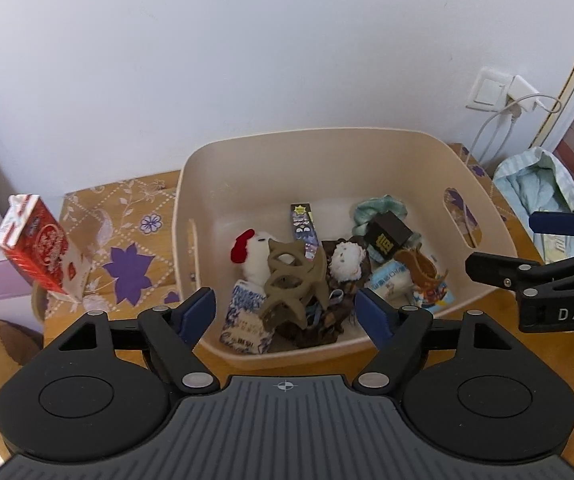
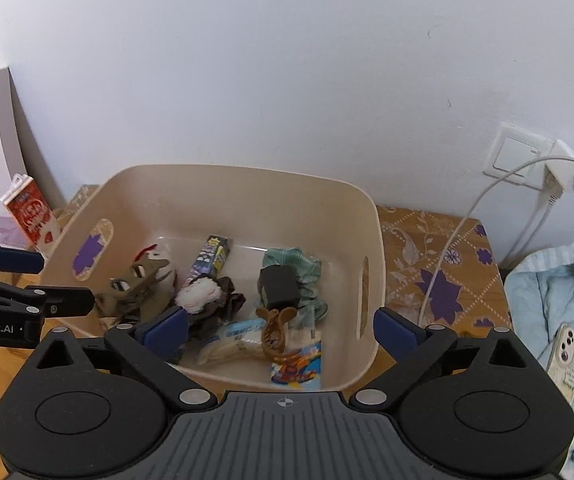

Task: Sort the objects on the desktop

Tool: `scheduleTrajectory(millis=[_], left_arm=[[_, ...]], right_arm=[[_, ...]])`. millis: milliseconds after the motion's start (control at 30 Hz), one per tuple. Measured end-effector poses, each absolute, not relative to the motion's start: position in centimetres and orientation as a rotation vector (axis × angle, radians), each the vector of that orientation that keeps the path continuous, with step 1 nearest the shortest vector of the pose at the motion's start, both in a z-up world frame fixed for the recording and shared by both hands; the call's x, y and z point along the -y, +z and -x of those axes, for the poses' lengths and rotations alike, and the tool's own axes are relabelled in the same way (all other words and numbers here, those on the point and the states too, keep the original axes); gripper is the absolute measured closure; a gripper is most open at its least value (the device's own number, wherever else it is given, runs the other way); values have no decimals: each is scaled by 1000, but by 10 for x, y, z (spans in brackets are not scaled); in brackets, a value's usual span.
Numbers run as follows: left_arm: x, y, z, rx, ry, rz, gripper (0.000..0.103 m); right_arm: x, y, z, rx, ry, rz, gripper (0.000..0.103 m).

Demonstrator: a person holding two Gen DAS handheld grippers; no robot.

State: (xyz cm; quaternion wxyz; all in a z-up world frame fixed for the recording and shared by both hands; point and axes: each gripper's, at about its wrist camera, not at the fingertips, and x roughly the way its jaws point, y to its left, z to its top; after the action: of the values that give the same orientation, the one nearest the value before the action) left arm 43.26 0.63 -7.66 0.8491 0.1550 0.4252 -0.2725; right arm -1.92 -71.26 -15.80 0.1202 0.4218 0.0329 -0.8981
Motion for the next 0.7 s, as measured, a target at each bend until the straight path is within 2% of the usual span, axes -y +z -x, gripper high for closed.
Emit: scheduleTrajectory(millis=[700], left_arm=[[-40, -27, -322, -850, -571, -352, 25]], right_arm=[[695, -102, -81, -86, -2607, -1187, 0]])
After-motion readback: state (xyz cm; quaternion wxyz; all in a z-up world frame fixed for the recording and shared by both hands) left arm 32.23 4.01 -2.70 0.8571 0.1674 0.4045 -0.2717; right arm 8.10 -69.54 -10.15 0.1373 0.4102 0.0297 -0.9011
